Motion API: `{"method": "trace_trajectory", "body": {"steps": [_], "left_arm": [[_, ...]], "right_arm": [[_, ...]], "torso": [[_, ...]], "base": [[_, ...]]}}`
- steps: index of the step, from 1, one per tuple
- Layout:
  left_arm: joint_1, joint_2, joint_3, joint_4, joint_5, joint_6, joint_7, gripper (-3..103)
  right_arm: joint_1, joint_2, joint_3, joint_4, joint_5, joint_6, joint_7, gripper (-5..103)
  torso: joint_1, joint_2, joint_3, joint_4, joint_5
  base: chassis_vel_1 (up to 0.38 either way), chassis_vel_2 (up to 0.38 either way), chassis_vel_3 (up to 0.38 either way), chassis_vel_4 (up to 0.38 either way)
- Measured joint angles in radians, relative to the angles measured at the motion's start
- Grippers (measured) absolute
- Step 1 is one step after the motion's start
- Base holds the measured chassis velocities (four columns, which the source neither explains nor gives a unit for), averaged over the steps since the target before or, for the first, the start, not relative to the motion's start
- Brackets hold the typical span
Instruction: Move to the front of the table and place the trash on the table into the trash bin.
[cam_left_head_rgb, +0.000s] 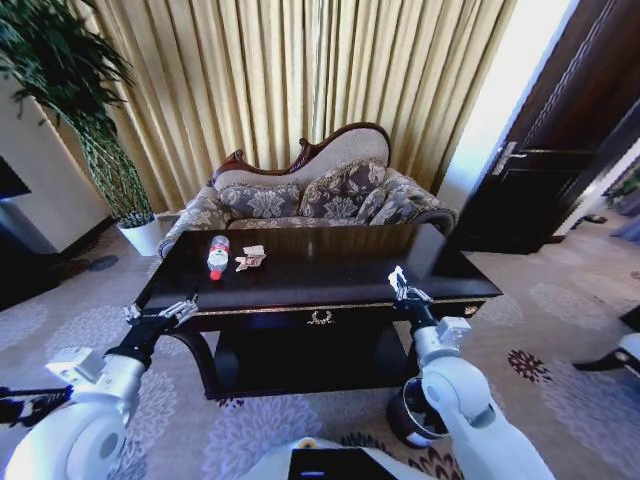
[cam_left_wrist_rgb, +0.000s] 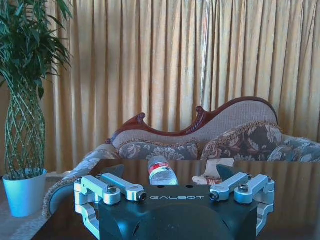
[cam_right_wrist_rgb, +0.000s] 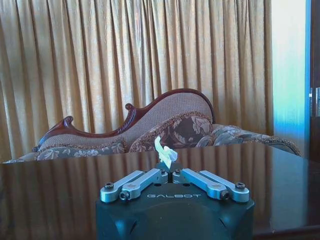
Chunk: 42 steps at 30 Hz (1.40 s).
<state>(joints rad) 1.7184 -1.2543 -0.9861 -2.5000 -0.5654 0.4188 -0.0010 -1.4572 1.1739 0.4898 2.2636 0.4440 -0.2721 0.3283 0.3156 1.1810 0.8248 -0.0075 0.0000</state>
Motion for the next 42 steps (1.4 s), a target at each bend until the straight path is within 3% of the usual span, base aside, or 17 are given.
{"method": "trace_trajectory", "body": {"steps": [30, 32, 42], "left_arm": [[0.000, -0.002, 0.004, 0.000, 0.005, -0.008, 0.002, 100], [0.002, -0.005, 0.004, 0.000, 0.002, -0.015, 0.002, 100], [0.002, -0.011, 0.003, 0.000, -0.007, -0.024, 0.001, 100]], "right_arm": [[0.002, 0.009, -0.028, -0.012, -0.040, 0.006, -0.005, 0], [-0.006, 0.014, -0.028, -0.055, -0.054, 0.019, -0.039, 0], [0.000, 0.035, -0.001, -0.294, -0.040, 0.022, -0.053, 0]], "torso": [[0.000, 0.000, 0.000, 0.0001, 0.0000], [-0.001, 0.000, 0.000, 0.0000, 0.0000], [0.000, 0.000, 0.000, 0.0001, 0.0001]], "base": [[0.085, -0.082, -0.081, 0.075], [0.048, -0.064, -0.064, 0.045], [0.003, -0.005, -0.006, 0.001]]}}
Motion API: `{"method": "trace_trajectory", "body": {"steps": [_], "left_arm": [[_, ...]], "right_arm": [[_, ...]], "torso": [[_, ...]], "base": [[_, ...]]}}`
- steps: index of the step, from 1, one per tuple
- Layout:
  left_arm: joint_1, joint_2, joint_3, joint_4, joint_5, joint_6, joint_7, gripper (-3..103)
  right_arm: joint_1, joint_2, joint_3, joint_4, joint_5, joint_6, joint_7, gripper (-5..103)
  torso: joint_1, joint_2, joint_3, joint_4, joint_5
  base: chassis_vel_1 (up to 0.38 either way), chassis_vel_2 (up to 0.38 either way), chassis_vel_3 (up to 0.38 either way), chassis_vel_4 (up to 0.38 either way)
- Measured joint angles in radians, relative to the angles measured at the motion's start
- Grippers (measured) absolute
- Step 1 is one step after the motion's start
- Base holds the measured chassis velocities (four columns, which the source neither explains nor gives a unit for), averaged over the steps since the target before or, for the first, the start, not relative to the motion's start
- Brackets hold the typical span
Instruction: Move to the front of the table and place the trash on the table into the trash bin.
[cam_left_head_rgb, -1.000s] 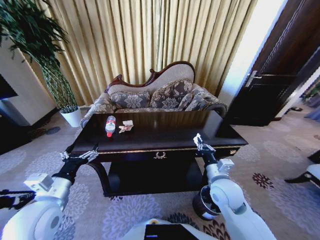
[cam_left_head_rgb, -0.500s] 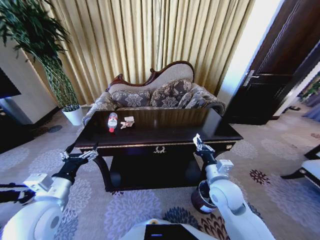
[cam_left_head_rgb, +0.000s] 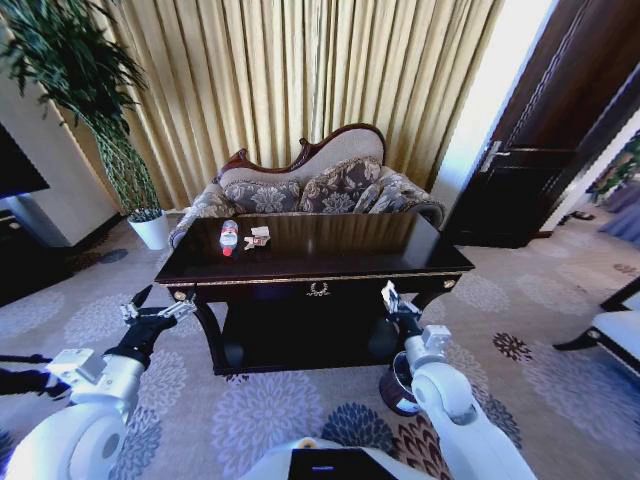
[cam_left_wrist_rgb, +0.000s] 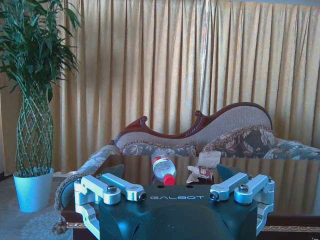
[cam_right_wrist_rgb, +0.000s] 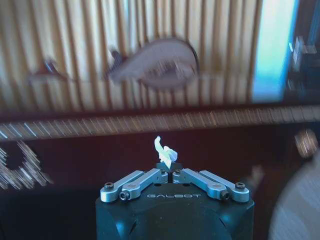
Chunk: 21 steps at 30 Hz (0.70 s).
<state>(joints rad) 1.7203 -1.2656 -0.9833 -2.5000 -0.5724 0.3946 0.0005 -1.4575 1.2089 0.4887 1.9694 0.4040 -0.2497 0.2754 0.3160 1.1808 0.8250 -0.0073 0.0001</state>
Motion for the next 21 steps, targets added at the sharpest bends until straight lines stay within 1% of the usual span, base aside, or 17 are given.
{"method": "trace_trajectory", "body": {"steps": [2, 3, 5, 6, 7, 10, 12, 13, 14, 15, 18, 19, 21], "left_arm": [[-0.002, -0.001, -0.001, 0.000, -0.007, -0.004, 0.000, 100], [-0.002, -0.001, -0.001, 0.000, -0.007, -0.004, 0.000, 100], [-0.003, -0.004, -0.001, 0.000, -0.008, -0.012, 0.000, 100], [-0.003, -0.004, -0.001, 0.000, -0.008, -0.012, 0.000, 100], [-0.003, -0.006, -0.001, 0.000, -0.008, -0.014, 0.000, 100], [0.000, -0.016, 0.001, 0.000, -0.008, -0.019, 0.001, 100], [0.001, -0.017, 0.002, 0.000, -0.008, -0.019, 0.001, 100], [0.001, -0.019, 0.006, 0.000, -0.008, -0.019, 0.002, 100], [0.001, -0.019, 0.006, 0.000, -0.008, -0.019, 0.003, 100], [0.001, -0.019, 0.006, 0.000, -0.008, -0.019, 0.003, 100], [-0.003, -0.014, 0.005, 0.000, -0.010, -0.020, 0.003, 100], [-0.003, -0.014, 0.005, 0.000, -0.010, -0.020, 0.003, 100], [-0.002, -0.013, 0.003, 0.000, -0.011, -0.022, 0.004, 100]], "right_arm": [[0.023, 0.002, 0.007, -0.149, -0.007, -0.001, 0.013, 0], [0.023, 0.002, 0.007, -0.149, -0.007, -0.001, 0.013, 0], [0.063, 0.001, 0.010, -0.296, -0.014, 0.009, 0.018, 0], [0.063, 0.001, 0.010, -0.296, -0.014, 0.009, 0.018, 0], [0.074, 0.000, 0.010, -0.332, -0.020, 0.017, 0.018, 0], [0.147, -0.001, 0.013, -0.571, -0.060, 0.050, 0.004, 0], [0.157, -0.001, 0.012, -0.602, -0.062, 0.051, 0.002, 0], [0.195, -0.002, 0.005, -0.693, -0.065, 0.053, 0.000, 0], [0.213, -0.003, 0.003, -0.731, -0.066, 0.053, 0.000, 0], [0.213, -0.003, 0.003, -0.731, -0.066, 0.053, 0.000, 0], [0.303, -0.006, -0.017, -0.917, -0.089, 0.069, -0.001, 0], [0.303, -0.006, -0.017, -0.917, -0.089, 0.069, -0.001, 0], [0.367, -0.008, -0.026, -1.012, -0.113, 0.085, -0.001, 0]], "torso": [[0.000, 0.000, 0.000, -0.0002, 0.0000], [0.000, 0.000, 0.000, -0.0002, 0.0000], [0.000, 0.000, 0.000, -0.0001, 0.0001], [0.000, 0.000, 0.000, -0.0001, 0.0001], [0.000, 0.000, 0.000, 0.0000, 0.0000], [0.000, 0.000, 0.000, -0.0001, 0.0000], [0.000, 0.000, 0.000, -0.0001, 0.0000], [0.000, 0.000, 0.000, -0.0002, 0.0001], [0.000, 0.000, 0.000, -0.0001, 0.0002], [0.000, 0.000, 0.000, -0.0001, 0.0002], [0.000, 0.000, 0.000, -0.0002, 0.0001], [0.000, 0.000, 0.000, -0.0002, 0.0001], [0.000, 0.000, 0.000, -0.0005, 0.0001]], "base": [[0.000, 0.000, 0.000, 0.000], [0.000, 0.000, 0.000, 0.000], [0.000, 0.000, 0.000, 0.000], [0.000, 0.000, 0.000, 0.000], [0.000, 0.000, 0.000, 0.000], [0.000, 0.000, 0.000, 0.000], [0.000, 0.000, 0.000, 0.000], [0.000, 0.000, 0.000, 0.000], [0.000, 0.000, 0.000, 0.000], [0.000, 0.000, 0.000, 0.000], [0.000, 0.000, 0.000, 0.000], [0.000, 0.000, 0.000, 0.000], [0.000, 0.000, 0.000, 0.000]]}}
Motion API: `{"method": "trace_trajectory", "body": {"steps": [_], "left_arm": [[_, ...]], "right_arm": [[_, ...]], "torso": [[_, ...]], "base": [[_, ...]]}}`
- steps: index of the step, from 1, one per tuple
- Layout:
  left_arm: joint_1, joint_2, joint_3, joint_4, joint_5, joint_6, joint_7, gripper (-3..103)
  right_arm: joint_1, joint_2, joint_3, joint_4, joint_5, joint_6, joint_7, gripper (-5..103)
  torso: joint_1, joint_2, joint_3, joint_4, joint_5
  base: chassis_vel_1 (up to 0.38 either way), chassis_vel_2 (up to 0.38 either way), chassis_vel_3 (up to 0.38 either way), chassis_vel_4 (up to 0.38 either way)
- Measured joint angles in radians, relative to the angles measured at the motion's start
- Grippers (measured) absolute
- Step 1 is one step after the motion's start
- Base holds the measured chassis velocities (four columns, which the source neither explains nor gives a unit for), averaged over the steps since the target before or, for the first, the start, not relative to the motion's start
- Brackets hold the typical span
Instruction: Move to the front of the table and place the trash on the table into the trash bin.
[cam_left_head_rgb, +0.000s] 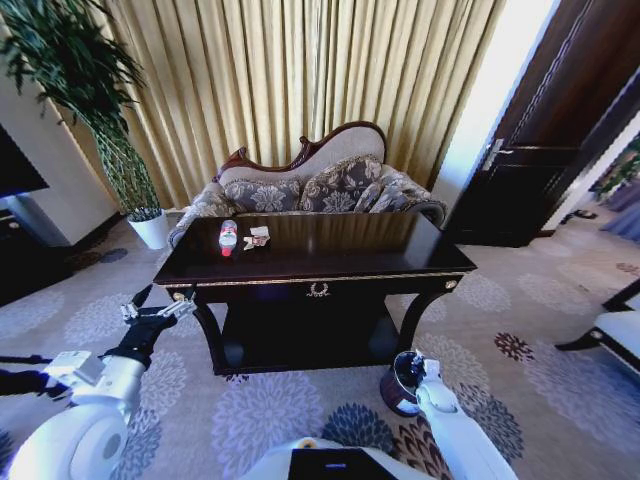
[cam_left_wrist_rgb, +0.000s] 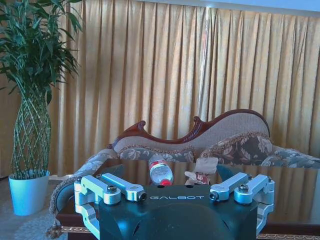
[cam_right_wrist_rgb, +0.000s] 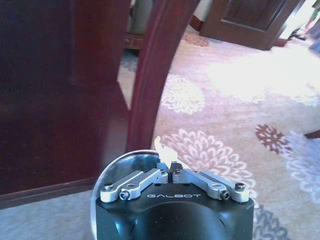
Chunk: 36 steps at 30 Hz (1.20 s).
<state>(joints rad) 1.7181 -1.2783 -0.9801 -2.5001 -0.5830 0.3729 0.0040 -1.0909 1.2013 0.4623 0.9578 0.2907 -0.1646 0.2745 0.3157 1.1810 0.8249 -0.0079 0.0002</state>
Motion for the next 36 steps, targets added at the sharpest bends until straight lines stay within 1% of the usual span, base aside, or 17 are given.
{"method": "trace_trajectory", "body": {"steps": [6, 10, 12, 13, 16, 17, 19, 22, 25, 26, 27, 28, 30, 31, 34, 35, 36], "left_arm": [[0.005, -0.005, -0.002, 0.000, 0.000, -0.009, 0.005, 100], [0.005, -0.005, -0.004, 0.000, 0.000, -0.013, 0.008, 100], [0.005, -0.005, -0.005, 0.000, 0.000, -0.013, 0.009, 100], [0.005, -0.005, -0.005, 0.000, 0.000, -0.014, 0.009, 100], [0.005, -0.006, -0.005, 0.000, 0.000, -0.016, 0.010, 100], [0.005, -0.006, -0.005, 0.000, 0.000, -0.016, 0.010, 100], [0.005, -0.006, -0.005, 0.000, 0.000, -0.017, 0.010, 100], [0.005, -0.007, -0.005, 0.000, -0.001, -0.017, 0.011, 100], [0.006, -0.007, -0.006, 0.000, -0.001, -0.018, 0.011, 100], [0.006, -0.007, -0.006, 0.000, -0.001, -0.018, 0.011, 100], [0.006, -0.007, -0.006, 0.000, -0.001, -0.018, 0.011, 100], [0.006, -0.006, -0.006, 0.000, -0.001, -0.018, 0.012, 100], [0.006, -0.006, -0.006, 0.000, -0.001, -0.019, 0.012, 100], [0.006, -0.006, -0.007, 0.000, -0.001, -0.019, 0.012, 100], [0.007, -0.006, -0.009, 0.000, -0.001, -0.020, 0.012, 100], [0.008, -0.005, -0.013, 0.000, -0.002, -0.022, 0.015, 100], [0.008, -0.005, -0.014, 0.000, -0.002, -0.022, 0.016, 100]], "right_arm": [[0.105, -0.002, -0.003, -0.093, -0.059, 0.007, 0.001, -3], [0.104, -0.005, -0.003, -0.072, -0.080, -0.020, 0.002, 12], [0.101, -0.005, -0.003, -0.065, -0.082, -0.023, 0.003, 12], [0.096, -0.004, -0.002, -0.055, -0.085, -0.027, 0.003, 22], [0.091, -0.005, -0.002, -0.045, -0.087, -0.029, 0.004, 22], [0.089, -0.005, -0.002, -0.041, -0.088, -0.030, 0.004, 33], [0.086, -0.005, -0.002, -0.035, -0.089, -0.031, 0.005, 33], [0.082, -0.005, 0.000, -0.025, -0.089, -0.033, 0.006, 55], [0.078, -0.004, 0.001, -0.020, -0.089, -0.034, 0.007, 55], [0.075, -0.004, 0.001, -0.017, -0.089, -0.035, 0.007, 65], [0.071, -0.004, 0.002, -0.009, -0.088, -0.037, 0.007, 65], [0.069, -0.004, 0.003, -0.005, -0.087, -0.039, 0.007, 77], [0.067, -0.004, 0.005, -0.002, -0.087, -0.041, 0.007, 77], [0.065, -0.004, 0.006, 0.002, -0.086, -0.044, 0.007, 87], [0.063, -0.005, 0.006, 0.006, -0.086, -0.046, 0.007, 87], [0.059, -0.005, 0.007, 0.009, -0.085, -0.047, 0.007, 97], [0.059, -0.005, 0.007, 0.010, -0.085, -0.047, 0.007, 97]], "torso": [[0.000, 0.000, 0.000, 0.0008, -0.0003], [0.000, 0.000, 0.000, 0.0002, -0.0004], [0.000, 0.000, 0.000, 0.0003, -0.0004], [0.000, 0.000, 0.000, 0.0004, -0.0001], [0.000, 0.000, 0.000, 0.0003, -0.0003], [0.000, 0.000, 0.000, 0.0003, -0.0003], [0.000, 0.000, 0.000, 0.0004, -0.0002], [0.000, 0.000, 0.000, 0.0004, -0.0003], [0.000, 0.000, 0.000, 0.0004, -0.0002], [0.000, 0.000, 0.000, 0.0004, -0.0003], [0.000, 0.000, 0.000, 0.0004, -0.0002], [0.000, 0.000, 0.000, 0.0004, -0.0002], [0.000, 0.000, 0.000, 0.0004, -0.0002], [0.000, 0.000, 0.000, 0.0004, -0.0003], [0.000, 0.000, 0.000, 0.0004, -0.0002], [0.000, 0.000, 0.000, 0.0004, -0.0003], [0.000, 0.000, 0.000, 0.0004, -0.0003]], "base": [[0.000, 0.000, 0.000, 0.000], [0.000, 0.000, 0.000, 0.000], [0.000, 0.000, 0.000, 0.000], [0.000, 0.000, 0.000, 0.000], [0.000, 0.000, 0.000, 0.000], [0.000, 0.000, 0.000, 0.000], [0.000, 0.000, 0.000, 0.000], [0.000, 0.000, 0.000, 0.000], [0.000, 0.000, 0.000, 0.000], [0.000, 0.000, 0.000, 0.000], [0.000, 0.000, 0.000, 0.000], [0.000, 0.000, 0.000, 0.000], [0.000, 0.000, 0.000, 0.000], [0.000, 0.000, 0.000, 0.000], [0.000, 0.000, 0.000, 0.000], [0.000, 0.000, 0.000, 0.000], [0.000, 0.000, 0.000, 0.000]]}}
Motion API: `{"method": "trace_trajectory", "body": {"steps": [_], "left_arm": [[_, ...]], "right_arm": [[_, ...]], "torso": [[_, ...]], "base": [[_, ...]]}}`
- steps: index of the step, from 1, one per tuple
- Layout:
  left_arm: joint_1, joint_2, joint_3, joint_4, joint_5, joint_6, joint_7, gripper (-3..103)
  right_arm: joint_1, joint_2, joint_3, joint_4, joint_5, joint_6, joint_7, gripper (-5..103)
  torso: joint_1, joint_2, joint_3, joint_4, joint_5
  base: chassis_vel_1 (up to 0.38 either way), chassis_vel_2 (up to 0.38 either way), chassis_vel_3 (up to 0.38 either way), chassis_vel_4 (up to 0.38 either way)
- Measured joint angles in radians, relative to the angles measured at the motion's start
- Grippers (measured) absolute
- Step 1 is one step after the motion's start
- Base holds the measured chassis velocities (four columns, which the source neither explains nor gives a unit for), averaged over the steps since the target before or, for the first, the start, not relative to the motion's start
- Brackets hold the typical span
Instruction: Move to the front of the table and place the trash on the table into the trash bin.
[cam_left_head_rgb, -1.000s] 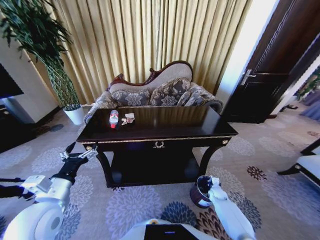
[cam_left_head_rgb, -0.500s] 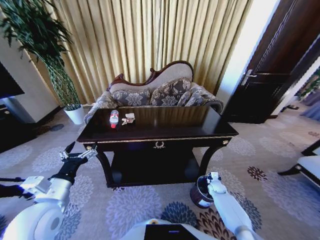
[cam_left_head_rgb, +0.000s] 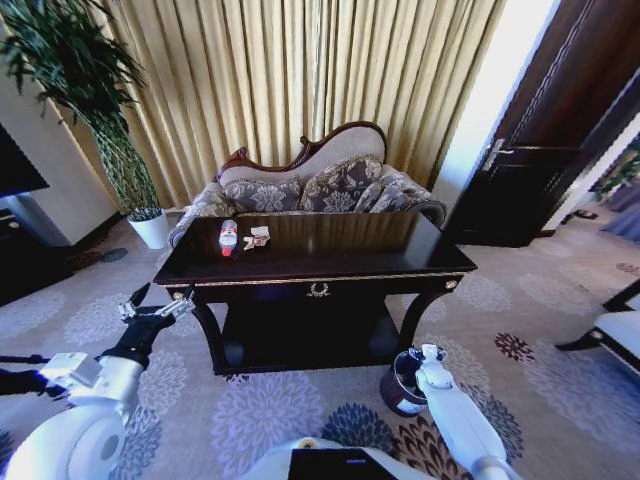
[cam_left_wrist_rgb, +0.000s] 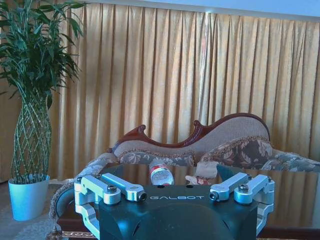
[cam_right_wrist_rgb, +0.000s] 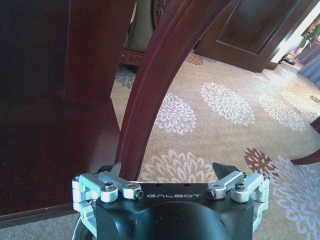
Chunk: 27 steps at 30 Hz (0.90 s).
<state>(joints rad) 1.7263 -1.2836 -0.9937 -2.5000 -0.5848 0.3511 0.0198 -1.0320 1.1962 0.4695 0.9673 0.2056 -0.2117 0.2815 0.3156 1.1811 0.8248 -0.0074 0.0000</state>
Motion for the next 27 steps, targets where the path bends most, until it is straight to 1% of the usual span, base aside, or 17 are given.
{"method": "trace_trajectory", "body": {"steps": [1, 2, 9, 12, 13, 14, 15, 16, 18, 19, 20, 22, 23, 24, 25, 27], "left_arm": [[0.000, 0.000, 0.000, 0.000, 0.000, 0.000, 0.000, 100], [0.001, -0.001, -0.003, 0.000, 0.000, -0.001, 0.004, 100], [0.005, -0.003, -0.003, 0.000, 0.000, -0.002, 0.006, 100], [0.002, -0.001, -0.002, 0.000, -0.001, -0.002, 0.006, 100], [0.002, -0.001, -0.002, 0.000, -0.001, -0.002, 0.006, 100], [0.001, 0.000, -0.002, 0.000, -0.002, -0.002, 0.006, 100], [0.001, 0.000, -0.001, 0.000, -0.002, -0.002, 0.005, 100], [0.001, 0.000, -0.001, 0.000, -0.002, -0.002, 0.005, 100], [0.001, 0.001, -0.001, 0.000, -0.003, -0.002, 0.004, 100], [0.001, 0.001, -0.001, 0.000, -0.003, -0.002, 0.004, 100], [0.001, 0.002, -0.001, 0.000, -0.003, -0.002, 0.002, 100], [0.002, 0.001, -0.002, 0.000, -0.008, -0.002, -0.002, 100], [0.002, 0.001, -0.002, 0.000, -0.008, -0.002, -0.002, 100], [0.002, 0.000, -0.001, 0.000, -0.015, -0.001, -0.004, 100], [0.002, 0.000, 0.000, 0.000, -0.020, 0.001, -0.008, 100], [0.002, 0.000, 0.001, 0.000, -0.022, 0.001, -0.009, 100]], "right_arm": [[0.000, 0.000, 0.000, 0.000, 0.000, 0.000, 0.000, 97], [-0.003, 0.000, 0.002, 0.002, 0.001, -0.001, 0.000, 100], [-0.022, 0.000, 0.005, 0.010, 0.002, -0.003, -0.001, 100], [-0.055, 0.000, 0.019, 0.083, 0.038, -0.016, -0.018, 100], [-0.055, 0.000, 0.019, 0.083, 0.038, -0.016, -0.018, 100], [-0.064, 0.000, 0.021, 0.108, 0.061, -0.016, -0.023, 100], [-0.086, 0.000, 0.024, 0.173, 0.105, -0.009, -0.030, 100], [-0.099, 0.000, 0.030, 0.215, 0.120, 0.001, -0.036, 100], [-0.119, 0.000, 0.040, 0.275, 0.134, 0.010, -0.050, 100], [-0.119, 0.000, 0.040, 0.275, 0.134, 0.010, -0.050, 100], [-0.149, 0.000, 0.052, 0.367, 0.156, 0.015, -0.067, 100], [-0.185, 0.003, 0.064, 0.506, 0.188, 0.018, -0.084, 100], [-0.185, 0.003, 0.064, 0.506, 0.188, 0.018, -0.084, 100], [-0.199, 0.006, 0.066, 0.564, 0.199, 0.020, -0.093, 100], [-0.223, 0.013, 0.064, 0.660, 0.210, 0.023, -0.108, 100], [-0.230, 0.015, 0.063, 0.691, 0.211, 0.025, -0.113, 100]], "torso": [[0.000, 0.000, 0.000, 0.0000, 0.0000], [0.000, 0.000, 0.000, 0.0000, 0.0000], [0.000, 0.000, 0.000, 0.0000, 0.0001], [0.000, 0.000, 0.000, -0.0001, 0.0000], [0.000, 0.000, 0.000, -0.0001, 0.0000], [0.000, 0.000, 0.000, -0.0003, 0.0001], [0.000, 0.000, 0.000, -0.0001, 0.0000], [0.000, 0.000, 0.000, 0.0002, 0.0001], [0.000, 0.000, 0.000, 0.0003, -0.0002], [0.000, 0.000, 0.000, 0.0003, -0.0002], [0.000, 0.000, 0.000, -0.0002, 0.0000], [0.000, 0.000, 0.000, -0.0002, -0.0002], [0.000, 0.000, 0.000, -0.0002, -0.0002], [0.000, 0.000, 0.000, 0.0000, -0.0003], [0.000, 0.000, 0.000, 0.0001, 0.0000], [0.000, 0.000, 0.000, 0.0002, 0.0002]], "base": [[0.000, 0.000, 0.000, 0.000], [0.000, 0.000, 0.000, 0.000], [0.000, 0.000, 0.000, 0.000], [0.000, 0.000, 0.000, 0.000], [0.000, 0.000, 0.000, 0.000], [0.000, 0.000, 0.000, 0.000], [0.000, 0.000, 0.000, 0.000], [0.000, 0.000, 0.000, 0.000], [0.000, 0.000, 0.000, 0.000], [0.000, 0.000, 0.000, 0.000], [0.000, 0.000, 0.000, 0.000], [0.000, 0.000, 0.000, 0.000], [0.000, 0.000, 0.000, 0.000], [0.000, 0.000, 0.000, 0.000], [0.000, 0.000, 0.000, 0.000], [0.000, 0.000, 0.000, 0.000]]}}
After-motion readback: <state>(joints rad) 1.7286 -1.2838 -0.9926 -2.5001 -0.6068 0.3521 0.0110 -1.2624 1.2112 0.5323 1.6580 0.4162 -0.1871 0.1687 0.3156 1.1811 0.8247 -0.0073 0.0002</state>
